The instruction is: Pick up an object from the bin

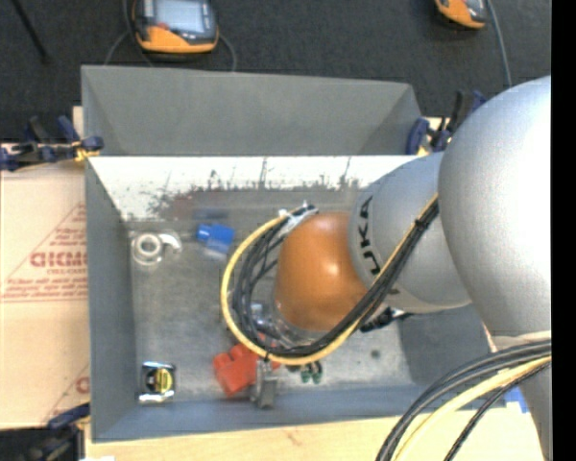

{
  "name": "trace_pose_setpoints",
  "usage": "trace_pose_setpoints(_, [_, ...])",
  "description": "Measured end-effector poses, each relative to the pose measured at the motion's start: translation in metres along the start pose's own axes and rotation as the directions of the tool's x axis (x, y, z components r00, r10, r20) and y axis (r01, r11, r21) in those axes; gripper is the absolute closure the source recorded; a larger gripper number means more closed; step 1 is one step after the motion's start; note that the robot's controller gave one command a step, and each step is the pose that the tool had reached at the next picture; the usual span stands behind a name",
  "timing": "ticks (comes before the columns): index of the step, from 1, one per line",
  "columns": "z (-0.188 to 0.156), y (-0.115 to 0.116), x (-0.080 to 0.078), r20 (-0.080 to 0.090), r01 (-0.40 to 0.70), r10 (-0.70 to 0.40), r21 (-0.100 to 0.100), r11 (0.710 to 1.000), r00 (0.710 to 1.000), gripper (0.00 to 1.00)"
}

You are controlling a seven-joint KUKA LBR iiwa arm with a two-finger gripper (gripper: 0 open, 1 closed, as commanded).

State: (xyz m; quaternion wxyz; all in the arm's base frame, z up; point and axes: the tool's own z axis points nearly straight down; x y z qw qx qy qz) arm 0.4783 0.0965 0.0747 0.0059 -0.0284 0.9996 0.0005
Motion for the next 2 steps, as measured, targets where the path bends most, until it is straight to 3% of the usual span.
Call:
trace_pose_setpoints(1, [-0.003,0.002,0.000,-0.001,0.000,0.000,-0.002,1.000,1.000,1.00])
trace_pose_setpoints(2, [-0.149,-0.009,-0.001,-0.001,0.030,-0.030,0.001,1.000,1.000,1.00])
